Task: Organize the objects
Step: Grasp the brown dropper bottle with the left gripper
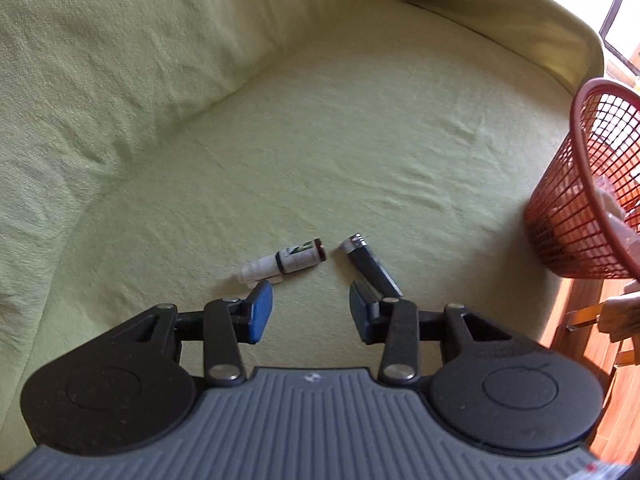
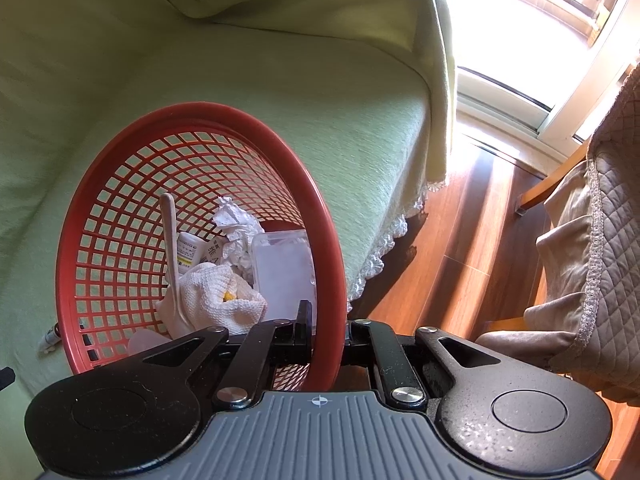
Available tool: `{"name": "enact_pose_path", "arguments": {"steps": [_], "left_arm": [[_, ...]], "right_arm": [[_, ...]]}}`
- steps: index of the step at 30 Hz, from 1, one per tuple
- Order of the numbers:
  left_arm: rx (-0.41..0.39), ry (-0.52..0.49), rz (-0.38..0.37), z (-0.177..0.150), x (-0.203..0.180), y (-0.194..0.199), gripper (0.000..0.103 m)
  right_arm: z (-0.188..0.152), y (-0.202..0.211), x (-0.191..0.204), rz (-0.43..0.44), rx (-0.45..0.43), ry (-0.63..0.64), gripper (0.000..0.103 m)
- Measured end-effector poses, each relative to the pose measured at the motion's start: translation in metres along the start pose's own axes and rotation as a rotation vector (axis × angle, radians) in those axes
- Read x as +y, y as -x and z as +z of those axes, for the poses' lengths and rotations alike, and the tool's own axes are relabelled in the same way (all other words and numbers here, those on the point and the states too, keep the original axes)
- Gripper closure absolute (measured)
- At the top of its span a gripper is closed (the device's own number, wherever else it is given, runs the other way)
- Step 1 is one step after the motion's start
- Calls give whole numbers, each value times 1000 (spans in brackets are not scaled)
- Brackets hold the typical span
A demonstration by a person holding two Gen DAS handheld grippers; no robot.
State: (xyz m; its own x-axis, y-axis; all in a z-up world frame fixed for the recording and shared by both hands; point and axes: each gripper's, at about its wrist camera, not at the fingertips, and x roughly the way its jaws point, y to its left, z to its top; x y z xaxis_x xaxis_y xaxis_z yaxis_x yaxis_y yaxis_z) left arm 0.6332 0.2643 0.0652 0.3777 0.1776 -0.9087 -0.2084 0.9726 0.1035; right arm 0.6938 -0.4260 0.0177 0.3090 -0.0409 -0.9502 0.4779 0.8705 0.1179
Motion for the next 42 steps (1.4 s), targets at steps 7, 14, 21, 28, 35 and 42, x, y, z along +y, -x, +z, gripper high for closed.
{"name": "enact_pose_path", "arguments": {"steps": [7, 14, 21, 28, 35, 42], "left_arm": [[0, -76, 55, -14, 30, -34, 66], [-3, -224, 34, -11, 27, -71, 66], [21, -397, 32, -6, 4, -107, 66], [69, -398, 12, 1, 3, -130, 75], [140, -95, -46, 23, 27, -137, 81], [179, -74, -40, 29, 20, -144, 83]], "right_arm": [[-1, -1, 0, -17, 8, -16, 98], [0, -2, 3, -41, 8, -30, 98], [2, -2, 5, -49, 6, -39, 98], [2, -4, 3, -56, 9, -58, 98], [3, -4, 4, -60, 9, -69, 98], [3, -4, 4, -61, 10, -67, 98]]}}
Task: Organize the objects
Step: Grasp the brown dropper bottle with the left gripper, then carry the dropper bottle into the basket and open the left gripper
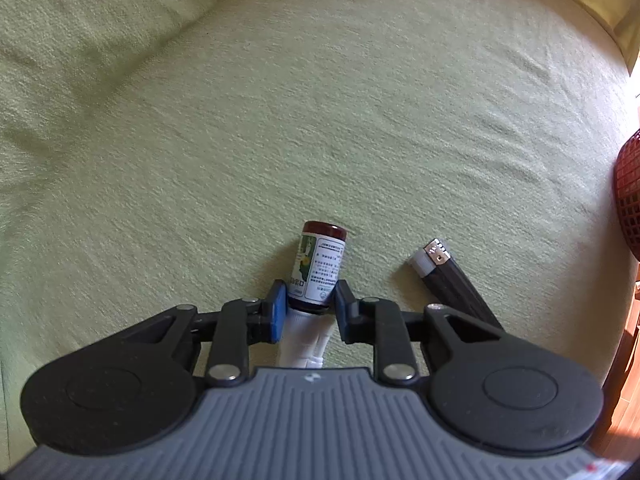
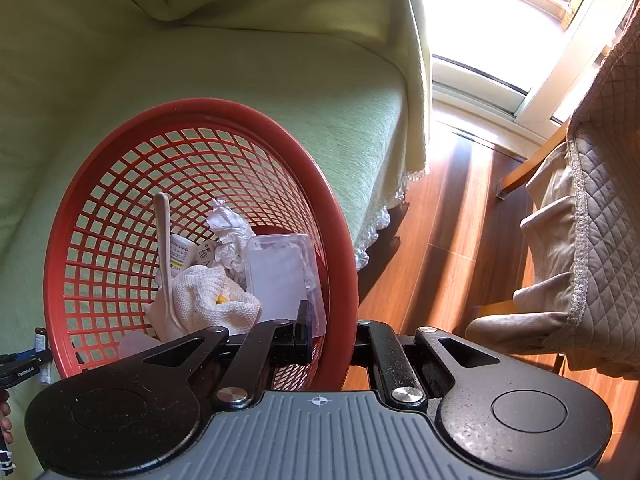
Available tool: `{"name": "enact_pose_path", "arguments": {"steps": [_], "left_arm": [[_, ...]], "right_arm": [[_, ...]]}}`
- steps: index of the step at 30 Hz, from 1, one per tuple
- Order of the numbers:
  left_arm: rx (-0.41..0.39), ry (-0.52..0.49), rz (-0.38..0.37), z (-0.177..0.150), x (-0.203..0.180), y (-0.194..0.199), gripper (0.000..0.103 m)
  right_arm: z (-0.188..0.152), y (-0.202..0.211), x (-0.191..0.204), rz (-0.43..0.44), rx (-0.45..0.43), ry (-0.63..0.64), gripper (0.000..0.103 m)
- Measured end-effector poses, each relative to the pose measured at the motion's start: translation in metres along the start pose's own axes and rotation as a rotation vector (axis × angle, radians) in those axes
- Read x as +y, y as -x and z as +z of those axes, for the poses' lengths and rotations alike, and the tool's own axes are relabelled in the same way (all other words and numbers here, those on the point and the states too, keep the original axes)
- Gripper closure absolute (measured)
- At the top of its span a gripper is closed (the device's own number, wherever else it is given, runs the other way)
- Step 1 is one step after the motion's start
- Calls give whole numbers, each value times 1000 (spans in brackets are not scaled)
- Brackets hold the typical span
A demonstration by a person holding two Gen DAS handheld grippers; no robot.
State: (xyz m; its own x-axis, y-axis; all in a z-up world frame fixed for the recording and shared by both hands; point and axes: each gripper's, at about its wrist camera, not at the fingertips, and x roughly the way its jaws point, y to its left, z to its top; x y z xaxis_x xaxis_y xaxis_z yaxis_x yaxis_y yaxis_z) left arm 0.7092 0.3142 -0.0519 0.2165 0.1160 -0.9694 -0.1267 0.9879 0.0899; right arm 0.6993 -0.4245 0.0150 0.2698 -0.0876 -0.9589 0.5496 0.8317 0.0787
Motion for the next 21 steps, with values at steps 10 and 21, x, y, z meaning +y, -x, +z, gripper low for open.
{"name": "enact_pose_path", "arguments": {"steps": [10, 21], "left_arm": [[14, 74, -13, 0, -18, 27, 83], [-123, 80, -164, 27, -85, 130, 83]], "right_arm": [[-3, 3, 2, 9, -9, 29, 98], [-10, 7, 15, 0, -17, 114, 98]]}}
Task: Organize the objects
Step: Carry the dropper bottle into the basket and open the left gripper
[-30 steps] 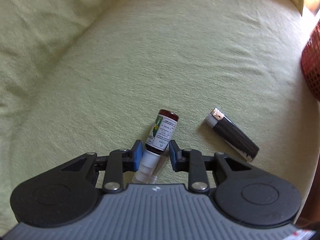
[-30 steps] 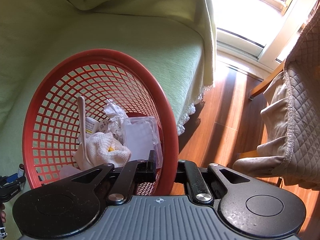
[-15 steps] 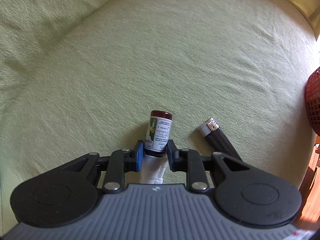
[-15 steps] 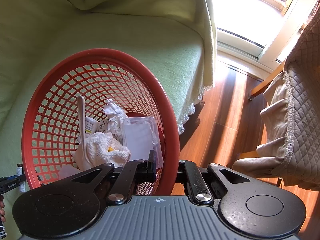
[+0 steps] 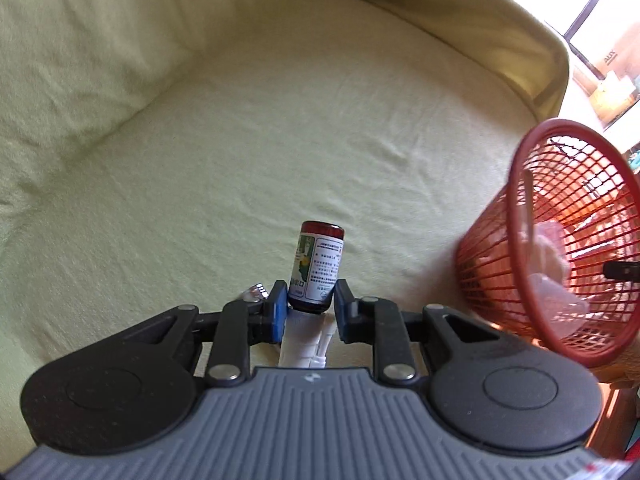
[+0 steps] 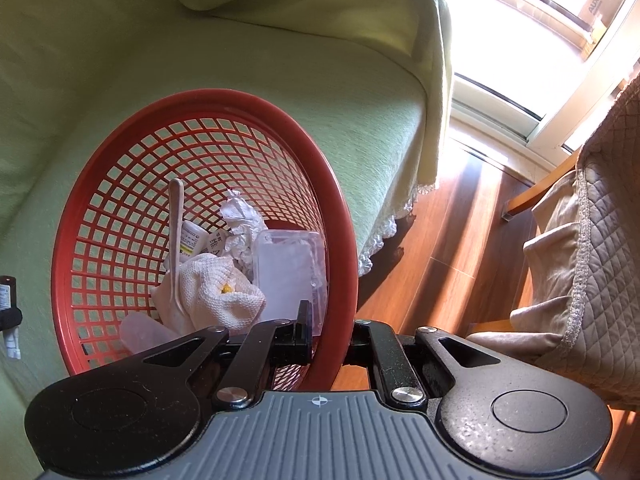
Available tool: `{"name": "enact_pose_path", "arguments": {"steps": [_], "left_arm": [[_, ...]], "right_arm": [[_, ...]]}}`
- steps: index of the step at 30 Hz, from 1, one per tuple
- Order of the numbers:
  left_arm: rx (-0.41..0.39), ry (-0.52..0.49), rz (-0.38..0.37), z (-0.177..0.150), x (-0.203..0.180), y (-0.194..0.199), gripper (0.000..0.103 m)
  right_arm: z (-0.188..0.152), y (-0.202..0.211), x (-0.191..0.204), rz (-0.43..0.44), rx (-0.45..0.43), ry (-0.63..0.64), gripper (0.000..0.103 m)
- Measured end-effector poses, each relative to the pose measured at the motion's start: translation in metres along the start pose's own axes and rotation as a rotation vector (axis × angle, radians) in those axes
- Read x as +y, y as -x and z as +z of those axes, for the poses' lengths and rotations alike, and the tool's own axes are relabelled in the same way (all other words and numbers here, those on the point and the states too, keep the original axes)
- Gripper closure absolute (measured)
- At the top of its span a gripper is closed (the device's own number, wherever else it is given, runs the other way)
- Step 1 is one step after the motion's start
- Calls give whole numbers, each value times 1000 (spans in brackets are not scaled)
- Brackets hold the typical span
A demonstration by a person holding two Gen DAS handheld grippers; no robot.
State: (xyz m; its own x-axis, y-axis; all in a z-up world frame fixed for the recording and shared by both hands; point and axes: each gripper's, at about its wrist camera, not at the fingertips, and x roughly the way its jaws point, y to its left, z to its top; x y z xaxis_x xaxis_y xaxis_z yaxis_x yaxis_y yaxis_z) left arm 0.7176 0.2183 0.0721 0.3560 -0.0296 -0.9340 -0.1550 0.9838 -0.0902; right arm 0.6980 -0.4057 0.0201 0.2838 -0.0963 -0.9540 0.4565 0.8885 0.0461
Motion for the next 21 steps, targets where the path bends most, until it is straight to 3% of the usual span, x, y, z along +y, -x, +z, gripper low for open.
{"name": "enact_pose_path", "arguments": {"steps": [9, 21], "left_arm": [[-38, -56, -109, 15, -76, 28, 83], [-2, -108, -151, 23, -144, 7, 83]], "right_arm": [[1, 2, 10, 17, -18, 88, 98], [0, 2, 8, 47, -22, 114, 96]]}}
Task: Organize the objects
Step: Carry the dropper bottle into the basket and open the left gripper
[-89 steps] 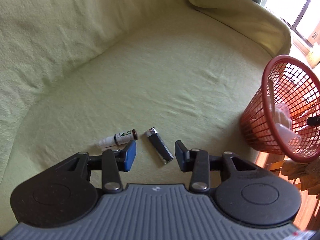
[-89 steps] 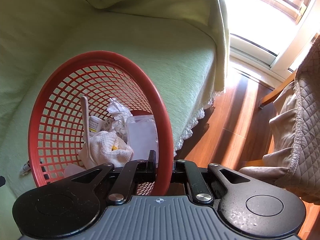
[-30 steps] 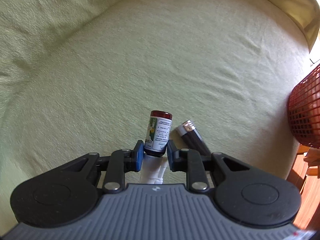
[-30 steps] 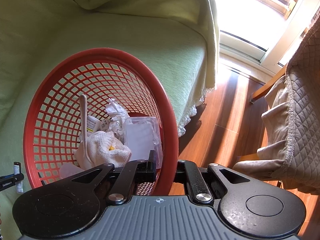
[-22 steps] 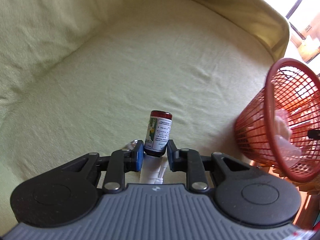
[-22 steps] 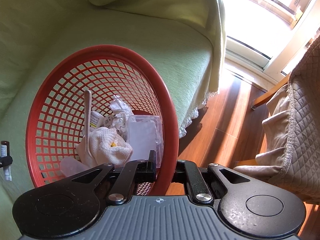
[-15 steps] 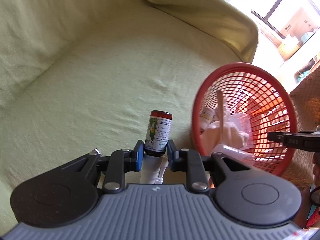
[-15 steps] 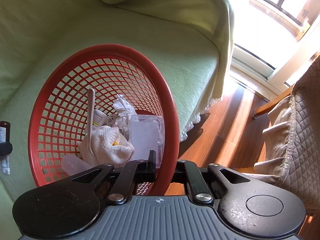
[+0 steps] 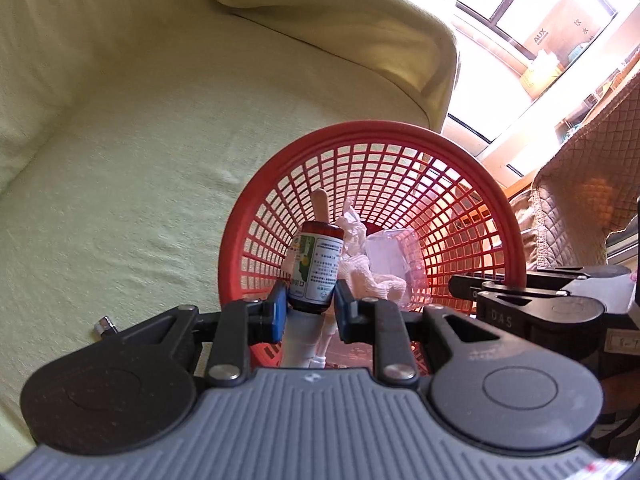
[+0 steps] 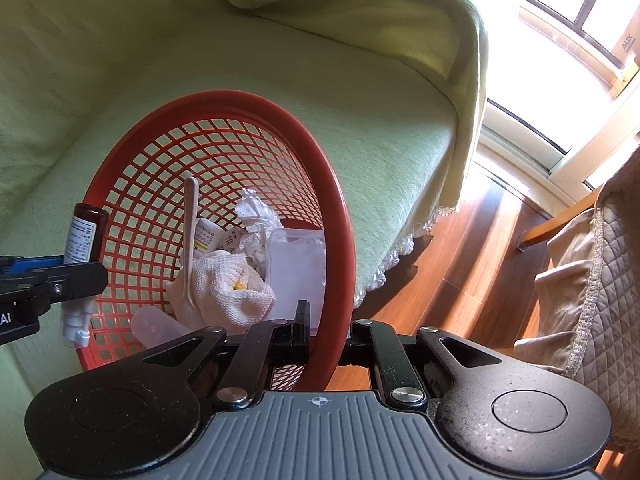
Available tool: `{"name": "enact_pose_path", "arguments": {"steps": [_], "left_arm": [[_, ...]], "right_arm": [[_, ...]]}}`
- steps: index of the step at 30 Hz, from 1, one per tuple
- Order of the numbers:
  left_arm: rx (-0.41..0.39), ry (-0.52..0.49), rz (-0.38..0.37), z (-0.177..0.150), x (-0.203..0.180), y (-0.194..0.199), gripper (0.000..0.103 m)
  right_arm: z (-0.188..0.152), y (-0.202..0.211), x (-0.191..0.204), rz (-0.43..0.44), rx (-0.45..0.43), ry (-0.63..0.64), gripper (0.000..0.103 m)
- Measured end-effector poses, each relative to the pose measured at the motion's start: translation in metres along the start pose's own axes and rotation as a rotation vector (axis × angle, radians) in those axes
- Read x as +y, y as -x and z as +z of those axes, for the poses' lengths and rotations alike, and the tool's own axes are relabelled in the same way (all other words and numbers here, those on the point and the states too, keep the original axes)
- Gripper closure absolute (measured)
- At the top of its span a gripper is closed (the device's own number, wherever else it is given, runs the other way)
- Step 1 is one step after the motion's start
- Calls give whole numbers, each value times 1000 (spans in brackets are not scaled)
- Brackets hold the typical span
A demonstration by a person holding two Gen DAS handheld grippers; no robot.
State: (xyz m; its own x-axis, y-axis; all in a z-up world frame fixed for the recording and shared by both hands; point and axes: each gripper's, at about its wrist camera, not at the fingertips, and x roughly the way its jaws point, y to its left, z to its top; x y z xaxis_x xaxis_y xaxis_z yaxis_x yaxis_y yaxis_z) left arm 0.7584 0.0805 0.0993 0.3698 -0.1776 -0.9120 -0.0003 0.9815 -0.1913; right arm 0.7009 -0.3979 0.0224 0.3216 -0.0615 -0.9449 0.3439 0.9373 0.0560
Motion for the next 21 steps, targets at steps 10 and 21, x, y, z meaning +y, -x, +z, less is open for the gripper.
{"name": "enact_pose_path", "arguments": {"steps": [10, 21], "left_arm": [[27, -18, -8, 4, -30, -22, 83], [-16, -18, -73, 15, -40, -19, 68]], "right_arm": [[4, -2, -8, 26, -7, -7, 96], [1, -3, -14, 45, -4, -25, 96]]}}
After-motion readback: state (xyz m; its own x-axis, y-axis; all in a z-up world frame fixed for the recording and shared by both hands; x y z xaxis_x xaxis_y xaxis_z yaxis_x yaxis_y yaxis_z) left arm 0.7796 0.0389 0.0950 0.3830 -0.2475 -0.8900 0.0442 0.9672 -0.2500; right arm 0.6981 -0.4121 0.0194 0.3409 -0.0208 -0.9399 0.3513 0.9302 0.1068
